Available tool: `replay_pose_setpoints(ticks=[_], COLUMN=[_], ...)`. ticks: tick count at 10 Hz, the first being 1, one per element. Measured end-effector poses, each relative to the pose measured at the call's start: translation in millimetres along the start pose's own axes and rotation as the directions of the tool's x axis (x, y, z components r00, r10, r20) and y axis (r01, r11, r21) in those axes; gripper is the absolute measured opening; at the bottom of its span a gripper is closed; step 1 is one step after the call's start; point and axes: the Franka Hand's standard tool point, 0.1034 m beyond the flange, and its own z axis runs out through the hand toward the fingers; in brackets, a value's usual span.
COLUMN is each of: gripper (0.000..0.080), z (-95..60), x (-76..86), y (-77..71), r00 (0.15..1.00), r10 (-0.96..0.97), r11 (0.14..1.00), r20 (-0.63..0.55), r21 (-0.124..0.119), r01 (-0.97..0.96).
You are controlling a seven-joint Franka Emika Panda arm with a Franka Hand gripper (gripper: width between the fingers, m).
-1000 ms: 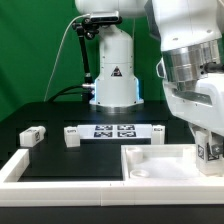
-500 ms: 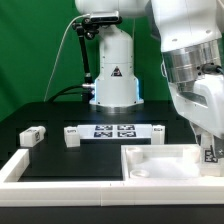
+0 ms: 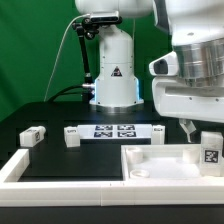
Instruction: Assemble one leg
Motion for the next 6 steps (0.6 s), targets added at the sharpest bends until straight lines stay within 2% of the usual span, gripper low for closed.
replay_pose_setpoints(ticks=[3,5,6], gripper=[0.0649,0.0649,0.0649], z=[-0.5,-0.8,-0.4], x=[3.8,1.6,-0.3], y=[2.7,0.3,-0.9], r00=[0.953,0.865,0.84], r10=[-0.304,-0.502,-0.542], r11=[0.953,0.864,0.839], r20=[0.0,-0.003,-0.002], r21=[-0.016,-0.045,-0.052], r01=[0.304,0.502,0.541])
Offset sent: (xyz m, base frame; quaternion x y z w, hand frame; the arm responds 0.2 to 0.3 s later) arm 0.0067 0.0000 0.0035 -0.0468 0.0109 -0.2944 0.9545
